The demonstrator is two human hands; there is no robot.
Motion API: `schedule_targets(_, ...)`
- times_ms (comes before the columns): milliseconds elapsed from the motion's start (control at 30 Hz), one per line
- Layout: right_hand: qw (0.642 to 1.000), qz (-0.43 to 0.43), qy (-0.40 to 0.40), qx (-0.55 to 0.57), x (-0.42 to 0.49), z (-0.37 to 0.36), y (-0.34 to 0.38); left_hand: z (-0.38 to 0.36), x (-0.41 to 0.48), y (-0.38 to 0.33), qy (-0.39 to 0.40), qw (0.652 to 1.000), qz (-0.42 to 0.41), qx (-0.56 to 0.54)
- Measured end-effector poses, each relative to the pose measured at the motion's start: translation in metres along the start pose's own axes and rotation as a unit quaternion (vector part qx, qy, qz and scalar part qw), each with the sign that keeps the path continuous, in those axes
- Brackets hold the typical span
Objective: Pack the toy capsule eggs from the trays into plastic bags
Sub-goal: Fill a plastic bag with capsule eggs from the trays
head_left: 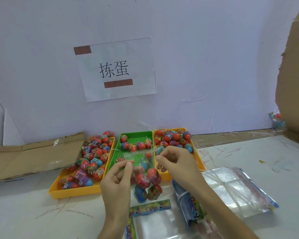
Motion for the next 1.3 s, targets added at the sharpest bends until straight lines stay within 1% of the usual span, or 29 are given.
schedule_targets(100, 0.999, 0.003, -0.03, -0.022, 0.0, 0.0, -0.002, -0.003, -0.002, 0.0, 0.011, 1.0, -0.003, 0.0)
schedule_targets(233, 0.998, 0.001, -0.051, -0.037, 0.001, 0.002, -0.005, -0.002, -0.001, 0.002, 0.003, 1.0, -0.004, -0.007)
schedule_targets(333, 0.993, 0.037, -0.065, -0.093, -0.001, -0.001, -0.004, 0.0, 0.001, 0.004, 0.0, 1.0, -0.006, -0.003)
schedule_targets(400, 0.981, 0.1, -0.084, -0.147, -0.004, -0.002, -0.002, 0.001, 0.002, 0.005, 0.0, 1.0, -0.011, -0.002)
schedule_targets(467, 0.956, 0.198, -0.093, -0.197, -0.007, -0.004, 0.003, 0.001, 0.002, 0.006, 0.008, 1.0, -0.022, 0.002)
schedule_targets(533, 0.933, 0.276, -0.084, -0.213, -0.011, -0.009, 0.007, 0.001, 0.001, 0.007, 0.026, 0.998, -0.046, 0.02)
schedule_targets(600, 0.923, 0.316, -0.066, -0.211, -0.015, -0.016, 0.009, 0.0, 0.0, 0.007, 0.043, 0.995, -0.08, 0.046)
schedule_targets(667, 0.92, 0.328, -0.051, -0.207, -0.018, -0.021, 0.009, 0.0, -0.003, 0.007, 0.062, 0.987, -0.119, 0.086)
schedule_targets(733, 0.926, 0.325, -0.041, -0.187, -0.02, -0.024, 0.008, -0.002, -0.006, 0.006, 0.089, 0.979, -0.144, 0.111)
schedule_targets(833, 0.942, 0.307, -0.04, -0.13, -0.019, -0.022, 0.007, -0.004, -0.01, 0.005, 0.105, 0.972, -0.167, 0.13)
schedule_targets(900, 0.944, 0.303, -0.043, -0.12, -0.018, -0.022, 0.007, -0.004, -0.01, 0.005, 0.12, 0.967, -0.179, 0.133)
schedule_targets(1067, 0.945, 0.306, -0.014, -0.116, -0.015, -0.019, 0.004, 0.0, -0.01, 0.01, 0.156, 0.932, -0.249, 0.214)
schedule_targets(1200, 0.939, 0.32, -0.025, -0.123, -0.013, -0.018, 0.0, 0.0, -0.007, 0.013, 0.153, 0.912, -0.292, 0.243)
schedule_targets(1300, 0.938, 0.327, -0.03, -0.113, -0.012, -0.018, 0.001, -0.001, -0.007, 0.015, 0.148, 0.907, -0.31, 0.245)
Point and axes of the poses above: each hand's wrist, its own x-axis towards the middle knuckle, its own z-axis out of the back of the hand, y = z × x, the point moved 1 cm from there along x, towards the middle knuckle
